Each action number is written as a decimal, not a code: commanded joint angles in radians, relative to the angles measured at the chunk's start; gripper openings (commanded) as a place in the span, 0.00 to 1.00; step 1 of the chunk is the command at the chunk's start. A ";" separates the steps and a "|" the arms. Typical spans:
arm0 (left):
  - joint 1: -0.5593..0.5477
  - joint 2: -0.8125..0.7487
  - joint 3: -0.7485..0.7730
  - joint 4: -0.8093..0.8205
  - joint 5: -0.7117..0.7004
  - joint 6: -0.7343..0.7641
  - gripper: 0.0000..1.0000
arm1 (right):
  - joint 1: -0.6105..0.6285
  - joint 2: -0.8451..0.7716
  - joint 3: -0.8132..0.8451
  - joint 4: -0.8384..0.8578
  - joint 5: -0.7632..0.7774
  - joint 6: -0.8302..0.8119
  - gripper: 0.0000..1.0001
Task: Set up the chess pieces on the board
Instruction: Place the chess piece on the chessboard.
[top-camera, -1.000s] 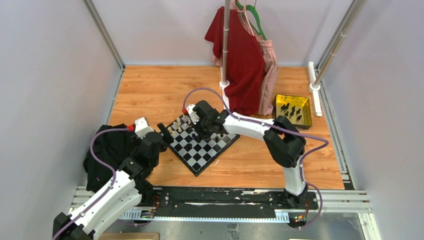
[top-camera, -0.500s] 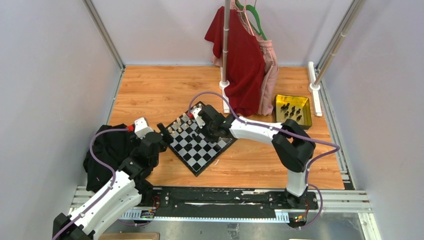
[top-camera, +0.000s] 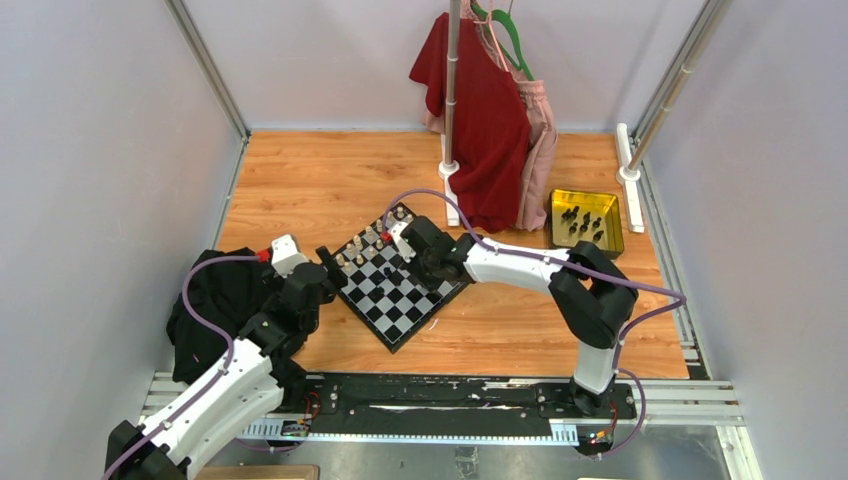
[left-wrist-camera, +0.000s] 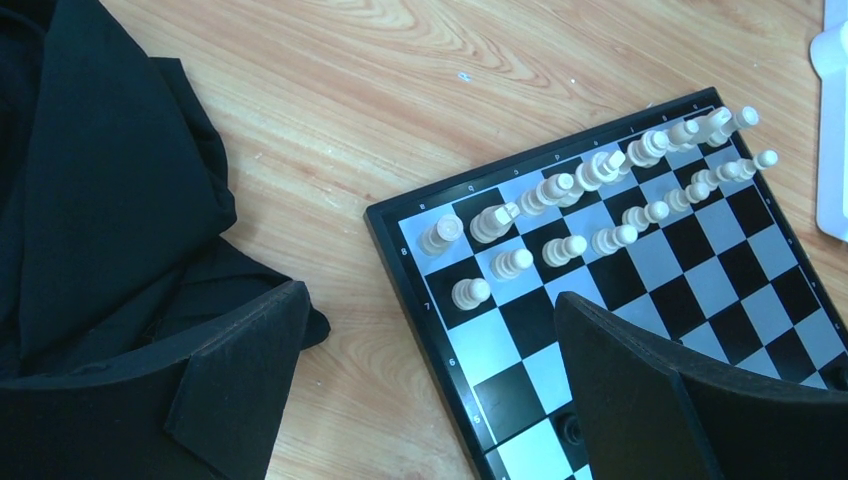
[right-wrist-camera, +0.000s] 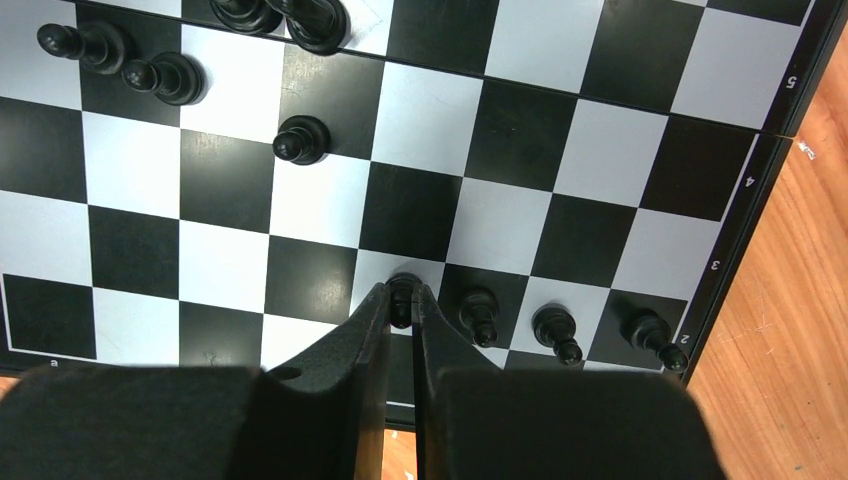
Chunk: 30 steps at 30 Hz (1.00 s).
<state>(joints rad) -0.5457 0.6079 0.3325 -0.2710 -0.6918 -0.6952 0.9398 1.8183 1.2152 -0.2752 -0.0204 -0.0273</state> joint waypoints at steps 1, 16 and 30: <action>-0.007 0.006 0.003 0.025 -0.019 -0.013 1.00 | 0.022 -0.032 -0.020 -0.002 0.019 0.007 0.00; -0.007 0.004 0.008 0.023 -0.018 -0.010 1.00 | 0.034 -0.024 -0.017 -0.009 0.019 0.013 0.10; -0.007 -0.003 0.004 0.019 -0.018 -0.013 1.00 | 0.035 -0.031 0.004 -0.026 0.046 0.003 0.28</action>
<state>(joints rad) -0.5457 0.6132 0.3325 -0.2710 -0.6914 -0.6952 0.9596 1.8149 1.2106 -0.2783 0.0124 -0.0216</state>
